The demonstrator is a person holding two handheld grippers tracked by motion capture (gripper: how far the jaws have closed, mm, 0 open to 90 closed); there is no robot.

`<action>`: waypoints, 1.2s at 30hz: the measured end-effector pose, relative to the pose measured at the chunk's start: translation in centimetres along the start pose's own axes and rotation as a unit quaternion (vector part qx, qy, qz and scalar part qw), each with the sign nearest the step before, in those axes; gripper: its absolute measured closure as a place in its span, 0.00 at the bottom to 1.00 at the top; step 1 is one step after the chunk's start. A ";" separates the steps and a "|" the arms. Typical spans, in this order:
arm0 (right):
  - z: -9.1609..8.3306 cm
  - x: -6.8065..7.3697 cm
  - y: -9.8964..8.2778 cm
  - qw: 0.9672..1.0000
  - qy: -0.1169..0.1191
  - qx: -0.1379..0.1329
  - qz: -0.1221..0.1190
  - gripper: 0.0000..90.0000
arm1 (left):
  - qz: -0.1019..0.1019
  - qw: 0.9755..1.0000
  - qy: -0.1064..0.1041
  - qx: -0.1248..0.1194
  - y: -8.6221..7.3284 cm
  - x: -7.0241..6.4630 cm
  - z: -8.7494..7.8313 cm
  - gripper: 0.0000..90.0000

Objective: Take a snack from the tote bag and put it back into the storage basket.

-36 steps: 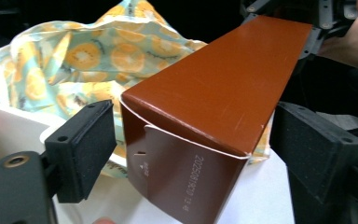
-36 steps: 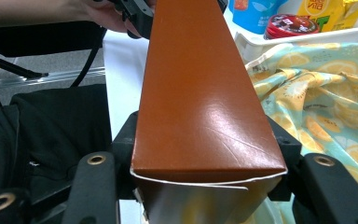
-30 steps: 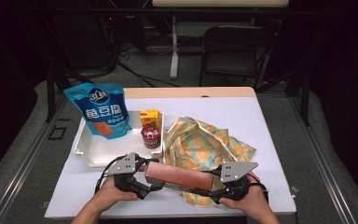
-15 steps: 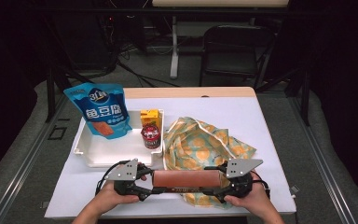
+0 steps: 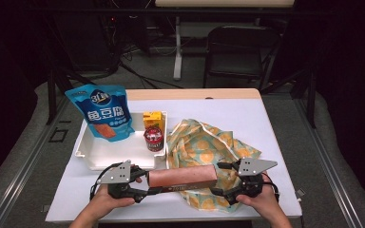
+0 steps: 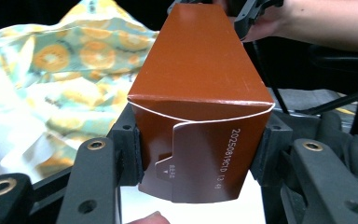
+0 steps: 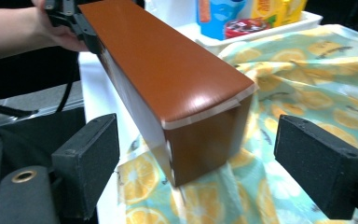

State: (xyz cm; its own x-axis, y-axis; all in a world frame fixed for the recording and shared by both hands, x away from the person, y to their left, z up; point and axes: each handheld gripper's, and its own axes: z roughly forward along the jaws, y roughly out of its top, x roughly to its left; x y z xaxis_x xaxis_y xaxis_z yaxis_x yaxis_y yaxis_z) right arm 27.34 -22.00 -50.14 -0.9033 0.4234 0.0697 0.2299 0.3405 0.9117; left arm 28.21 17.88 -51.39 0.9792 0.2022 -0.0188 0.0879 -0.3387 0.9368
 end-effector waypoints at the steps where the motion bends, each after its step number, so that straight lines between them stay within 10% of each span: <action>1: -0.1 -0.1 0.0 1.000 -0.003 0.000 0.002 0.16 | -0.002 1.000 0.003 0.001 -0.1 0.1 -0.2 0.53; 23: 0.0 -1.5 -0.3 0.999 -0.033 -0.006 0.021 0.16 | -0.035 0.994 0.099 -0.018 -2.0 1.3 -7.9 0.53; 36: 0.3 -1.9 -0.5 0.999 -0.037 0.000 0.023 0.16 | -0.050 0.986 0.158 -0.032 -3.4 1.5 -12.3 0.53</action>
State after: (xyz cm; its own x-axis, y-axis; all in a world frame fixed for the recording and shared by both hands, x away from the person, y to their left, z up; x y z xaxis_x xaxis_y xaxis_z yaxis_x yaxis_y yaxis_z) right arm 29.01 -22.70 -50.86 -0.8627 0.4990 0.0825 0.2714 0.3190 0.9081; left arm 27.10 30.60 -50.32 0.8595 0.5109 -0.0128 0.1606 -0.2464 0.9558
